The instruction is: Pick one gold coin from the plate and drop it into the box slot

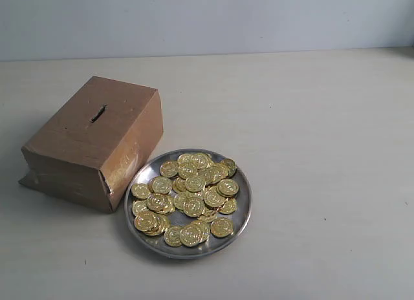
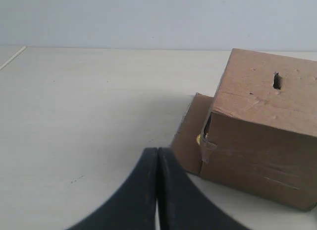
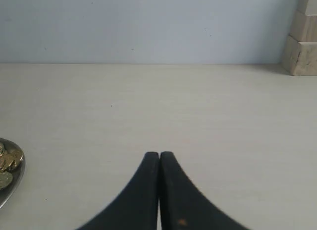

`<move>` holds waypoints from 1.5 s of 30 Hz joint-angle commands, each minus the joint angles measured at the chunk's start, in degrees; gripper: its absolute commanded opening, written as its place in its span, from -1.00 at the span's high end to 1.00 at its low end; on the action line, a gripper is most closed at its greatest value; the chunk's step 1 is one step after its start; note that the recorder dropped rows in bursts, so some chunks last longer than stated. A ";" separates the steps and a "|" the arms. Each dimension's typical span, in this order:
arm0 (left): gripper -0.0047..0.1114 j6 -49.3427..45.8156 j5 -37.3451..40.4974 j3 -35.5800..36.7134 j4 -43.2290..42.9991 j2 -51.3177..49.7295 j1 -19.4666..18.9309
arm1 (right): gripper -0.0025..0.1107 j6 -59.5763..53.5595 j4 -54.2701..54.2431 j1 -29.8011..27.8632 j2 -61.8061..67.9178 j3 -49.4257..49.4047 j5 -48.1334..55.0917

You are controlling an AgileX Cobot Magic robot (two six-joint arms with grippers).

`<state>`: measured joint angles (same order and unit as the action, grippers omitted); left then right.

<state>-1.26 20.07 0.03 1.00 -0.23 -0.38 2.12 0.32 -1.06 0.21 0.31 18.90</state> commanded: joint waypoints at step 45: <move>0.92 -0.04 0.03 -0.03 0.45 0.23 0.35 | 0.96 20.18 -16.66 -0.26 -0.21 -0.31 -27.57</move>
<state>-1.26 20.17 0.03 1.00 -0.23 -0.38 18.16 -16.80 -1.06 0.21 0.31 -11.73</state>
